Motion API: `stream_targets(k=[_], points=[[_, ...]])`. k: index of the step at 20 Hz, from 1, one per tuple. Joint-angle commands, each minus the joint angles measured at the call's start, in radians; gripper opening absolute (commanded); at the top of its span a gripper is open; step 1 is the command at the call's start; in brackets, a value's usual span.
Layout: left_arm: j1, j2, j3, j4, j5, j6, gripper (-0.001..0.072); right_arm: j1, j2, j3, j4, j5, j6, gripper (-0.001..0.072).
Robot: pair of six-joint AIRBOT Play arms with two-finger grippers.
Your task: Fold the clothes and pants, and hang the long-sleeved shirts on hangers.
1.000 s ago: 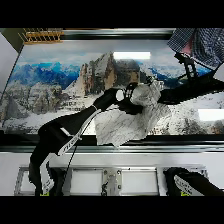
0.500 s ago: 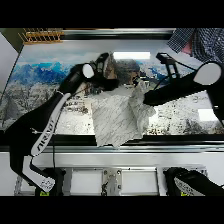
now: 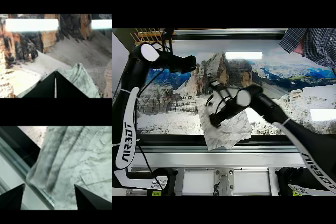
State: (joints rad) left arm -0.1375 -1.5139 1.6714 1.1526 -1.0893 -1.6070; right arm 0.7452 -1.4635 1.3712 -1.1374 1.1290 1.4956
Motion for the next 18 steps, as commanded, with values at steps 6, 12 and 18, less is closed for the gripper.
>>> stream_targets(k=[6, 12, 18], points=[[0.034, 0.259, -0.388, 0.005, 0.098, 0.005, 0.0006, -0.171, 0.078, -0.118, -0.123, -0.037, -0.033, 0.0676], [-0.051, 0.376, -0.617, 0.005, 0.169, 0.006, 0.0006, -0.605, 0.044, -0.367, 0.081, -0.051, -0.177, 0.0676], [-0.138, 0.381, -0.653, -0.001, 0.193, 0.002, 0.0006, -0.644, -0.184, -0.373, 0.496, -0.057, -0.454, 0.0653]])
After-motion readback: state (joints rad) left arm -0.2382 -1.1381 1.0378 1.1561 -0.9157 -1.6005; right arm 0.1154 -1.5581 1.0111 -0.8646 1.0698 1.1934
